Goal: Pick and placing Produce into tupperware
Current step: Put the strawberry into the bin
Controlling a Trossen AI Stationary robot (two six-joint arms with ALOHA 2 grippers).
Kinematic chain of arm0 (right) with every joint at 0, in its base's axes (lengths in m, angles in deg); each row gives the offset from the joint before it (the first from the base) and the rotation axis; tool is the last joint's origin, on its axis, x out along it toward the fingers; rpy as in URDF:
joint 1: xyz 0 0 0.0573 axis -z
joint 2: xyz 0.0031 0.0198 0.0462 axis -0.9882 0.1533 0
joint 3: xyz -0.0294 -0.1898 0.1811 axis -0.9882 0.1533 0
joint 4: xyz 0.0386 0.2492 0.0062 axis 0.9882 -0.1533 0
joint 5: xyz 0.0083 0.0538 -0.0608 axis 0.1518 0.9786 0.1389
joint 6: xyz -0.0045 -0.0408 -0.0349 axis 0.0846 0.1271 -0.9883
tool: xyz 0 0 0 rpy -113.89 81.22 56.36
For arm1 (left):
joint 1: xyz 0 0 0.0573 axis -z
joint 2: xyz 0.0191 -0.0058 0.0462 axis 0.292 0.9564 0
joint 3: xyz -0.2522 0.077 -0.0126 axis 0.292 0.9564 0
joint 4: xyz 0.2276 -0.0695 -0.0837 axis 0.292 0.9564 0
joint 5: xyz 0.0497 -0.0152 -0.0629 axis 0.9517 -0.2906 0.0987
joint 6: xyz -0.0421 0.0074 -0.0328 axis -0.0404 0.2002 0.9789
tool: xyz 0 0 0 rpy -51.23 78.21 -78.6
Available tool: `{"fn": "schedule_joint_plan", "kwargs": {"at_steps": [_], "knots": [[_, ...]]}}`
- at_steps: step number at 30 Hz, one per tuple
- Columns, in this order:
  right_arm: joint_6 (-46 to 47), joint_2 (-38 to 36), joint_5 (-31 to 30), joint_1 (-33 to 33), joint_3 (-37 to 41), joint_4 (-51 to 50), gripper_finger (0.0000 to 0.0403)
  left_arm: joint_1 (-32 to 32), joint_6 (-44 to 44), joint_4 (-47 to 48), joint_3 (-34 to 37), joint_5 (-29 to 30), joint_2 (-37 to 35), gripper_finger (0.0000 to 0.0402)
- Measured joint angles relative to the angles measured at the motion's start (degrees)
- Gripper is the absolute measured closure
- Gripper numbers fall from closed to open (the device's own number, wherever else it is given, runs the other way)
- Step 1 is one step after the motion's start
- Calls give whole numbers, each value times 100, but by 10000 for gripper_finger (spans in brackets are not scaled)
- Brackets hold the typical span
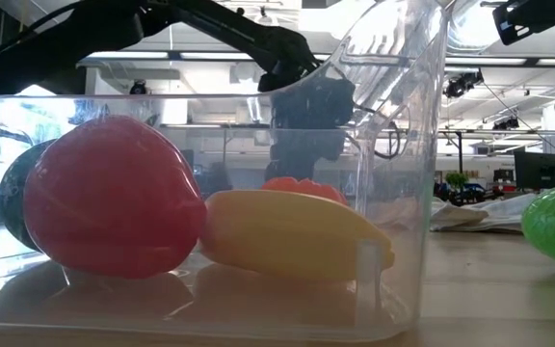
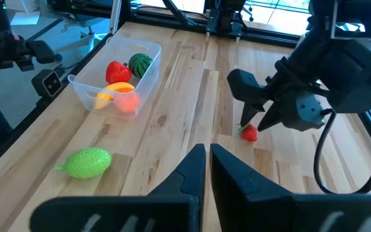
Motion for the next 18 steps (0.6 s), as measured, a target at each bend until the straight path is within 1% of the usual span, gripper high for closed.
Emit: {"fn": "schedule_joint_plan", "kwargs": {"at_steps": [3,8,18], "knots": [[0,0,1,0,0,2,386,63,0,4,0,37,-2,213],[0,0,1,-1,0,0,386,195,-350,4,0,628,-7,213],[0,0,0,-1,0,0,386,199,-1860,192,0,1082,-7,213]]}}
